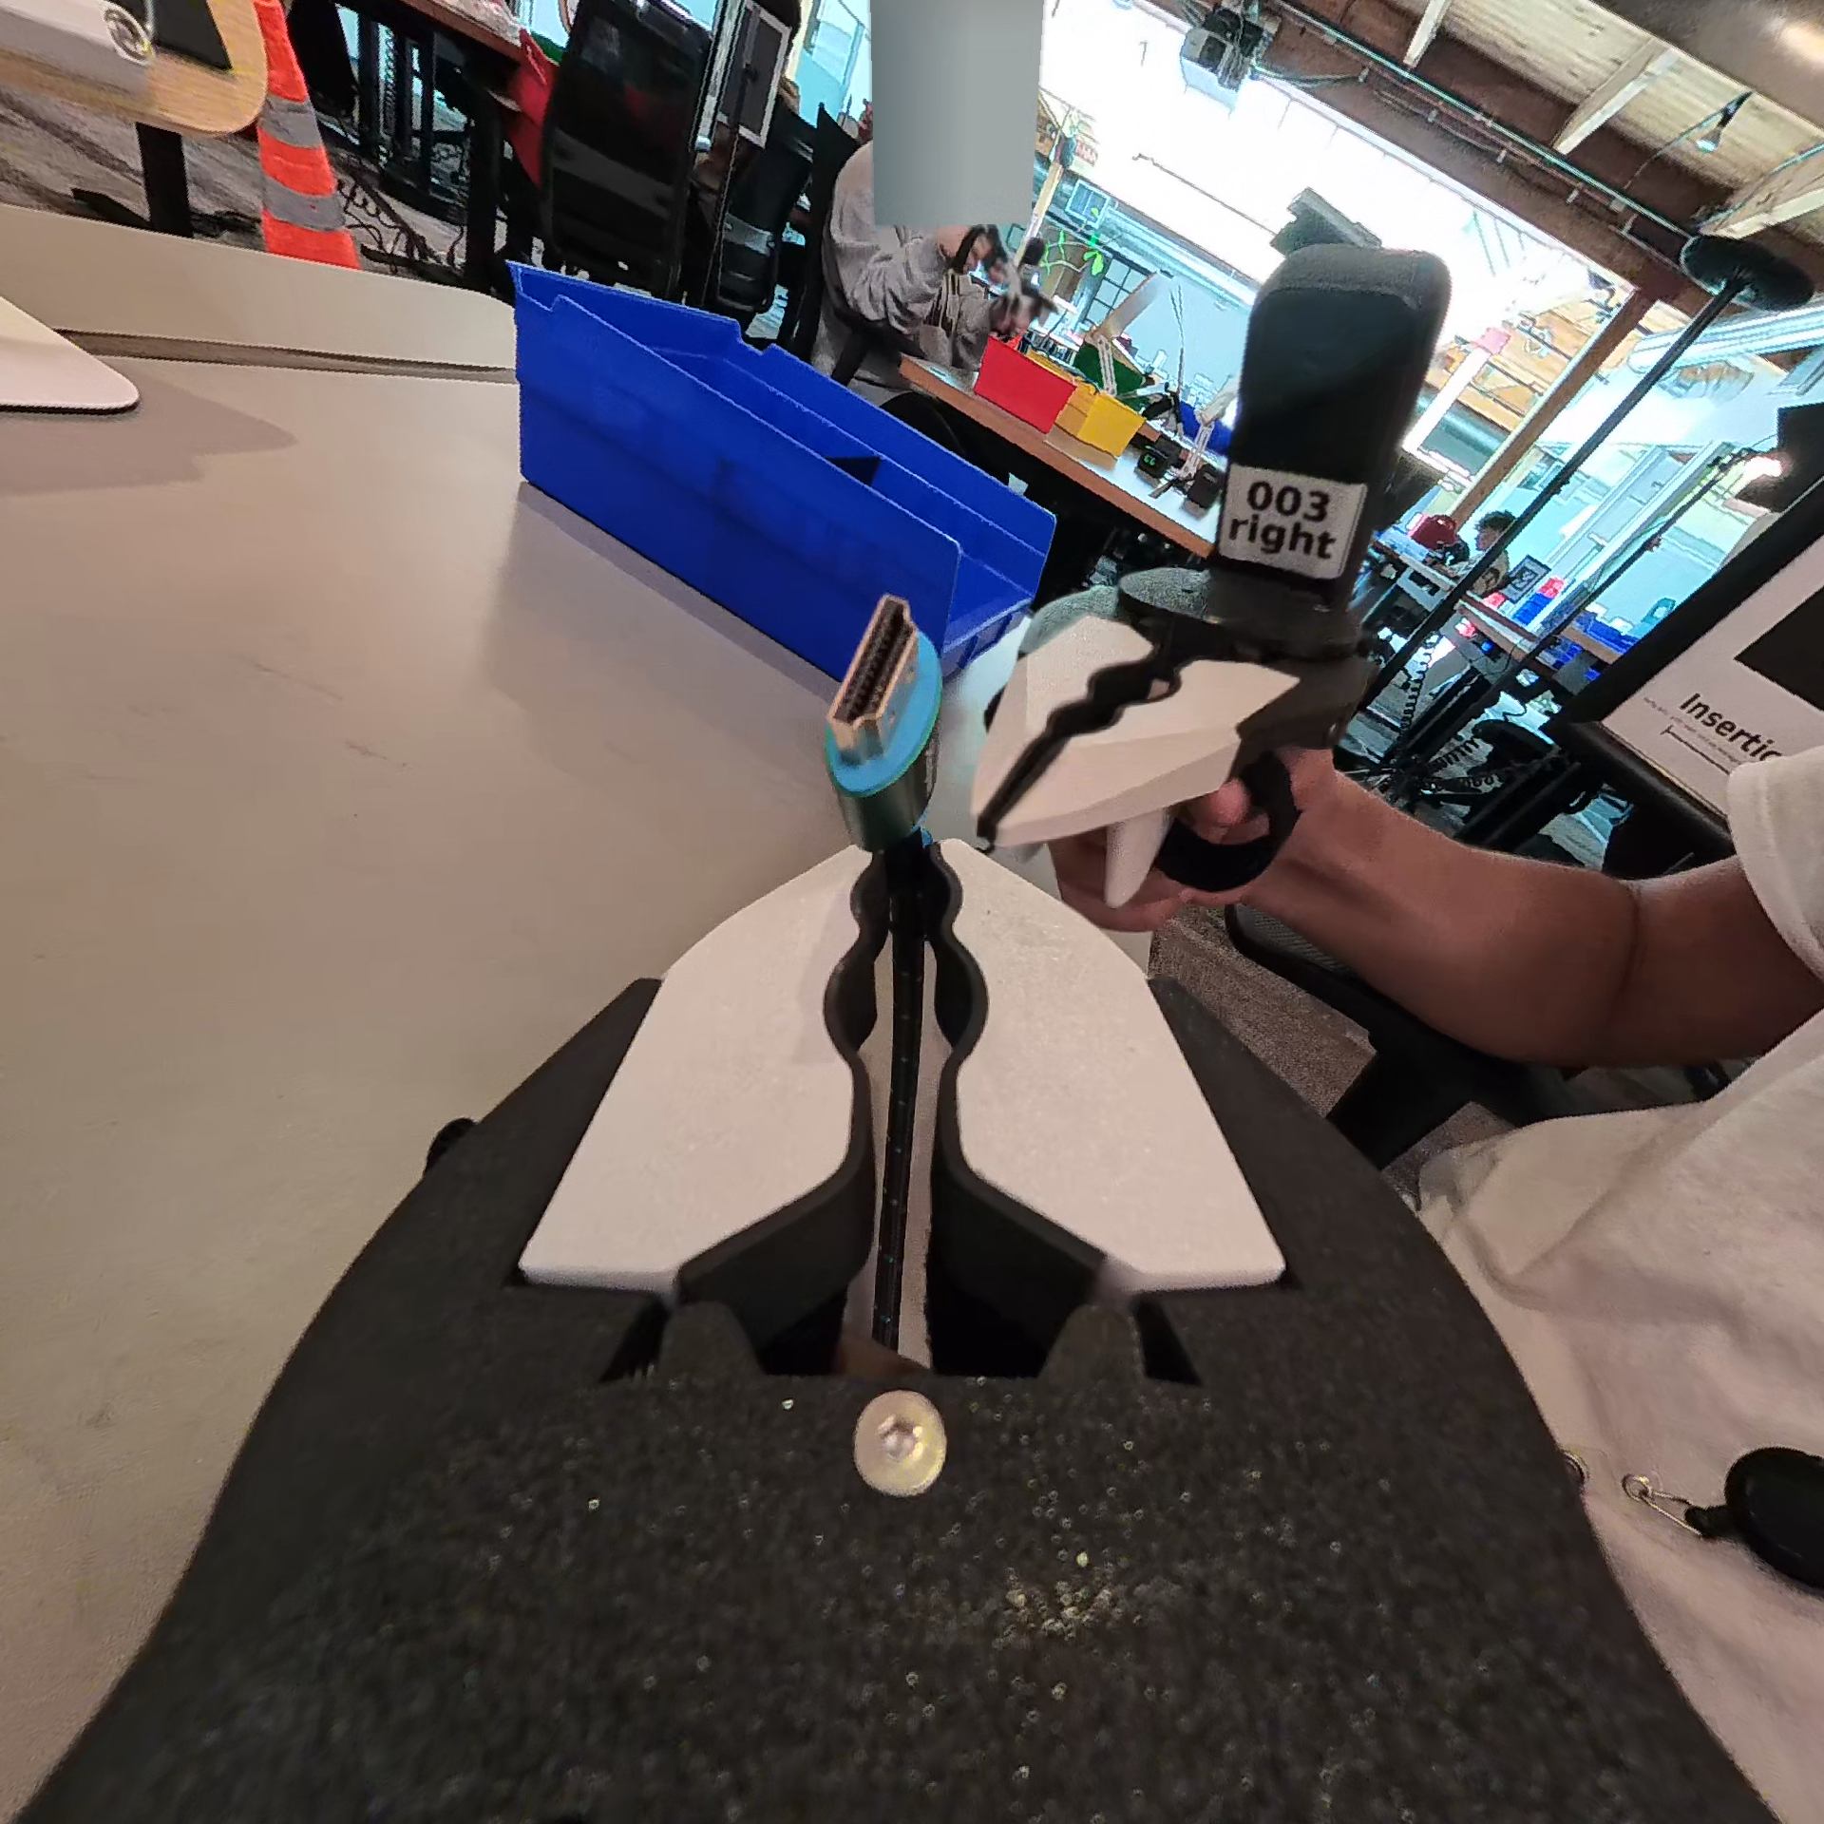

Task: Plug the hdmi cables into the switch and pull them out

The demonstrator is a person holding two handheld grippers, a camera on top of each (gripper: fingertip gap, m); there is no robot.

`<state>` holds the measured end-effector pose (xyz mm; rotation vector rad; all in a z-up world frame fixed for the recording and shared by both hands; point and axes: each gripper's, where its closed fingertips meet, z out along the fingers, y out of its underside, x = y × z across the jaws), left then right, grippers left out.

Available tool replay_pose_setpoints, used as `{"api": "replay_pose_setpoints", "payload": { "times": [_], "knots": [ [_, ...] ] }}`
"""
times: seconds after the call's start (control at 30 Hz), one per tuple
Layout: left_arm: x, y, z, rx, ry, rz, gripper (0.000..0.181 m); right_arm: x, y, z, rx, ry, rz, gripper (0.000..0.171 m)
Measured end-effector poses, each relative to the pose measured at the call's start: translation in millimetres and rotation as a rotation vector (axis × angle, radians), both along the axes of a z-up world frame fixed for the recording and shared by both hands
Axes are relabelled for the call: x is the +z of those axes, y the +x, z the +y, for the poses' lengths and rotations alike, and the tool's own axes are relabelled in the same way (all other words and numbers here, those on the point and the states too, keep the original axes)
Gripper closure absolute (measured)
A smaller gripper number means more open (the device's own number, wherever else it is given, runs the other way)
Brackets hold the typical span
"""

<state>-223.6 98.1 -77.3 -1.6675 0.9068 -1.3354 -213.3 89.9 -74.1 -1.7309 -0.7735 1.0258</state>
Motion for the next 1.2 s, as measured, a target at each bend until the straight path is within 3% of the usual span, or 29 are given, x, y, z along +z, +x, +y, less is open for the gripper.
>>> {"api": "replay_pose_setpoints", "payload": {
  "times": [0.17,0.3,0.67,0.93,1.07,1.2],
  "knots": [
    [3.9,3.4,-13.7,-0.071,0.05,-0.013,0.175,8.5,2.9,1.5,-0.006,-0.011,0.047,0.171],
    [6.1,7.8,-26.7,-0.131,0.084,-0.013,0.153,24.7,-3.7,-13.3,0.113,-0.125,0.21,0.171],
    [12.7,15.7,-32.4,-0.111,0.174,-0.036,0.167,34.7,-13.6,-21.5,0.197,-0.288,0.392,0.171],
    [11.2,10.2,-22.5,-0.066,0.198,0.005,0.17,21.0,-1.5,-1.2,0.068,-0.274,0.345,0.171],
    [9.8,10.4,-21.6,-0.077,0.138,-0.004,0.171,21.7,-2.0,-3.9,0.057,-0.159,0.243,0.171],
    [10.4,7.5,-19.7,-0.063,0.164,-0.014,0.168,20.6,-2.9,-4.1,0.069,-0.215,0.277,0.171]
  ]
}}
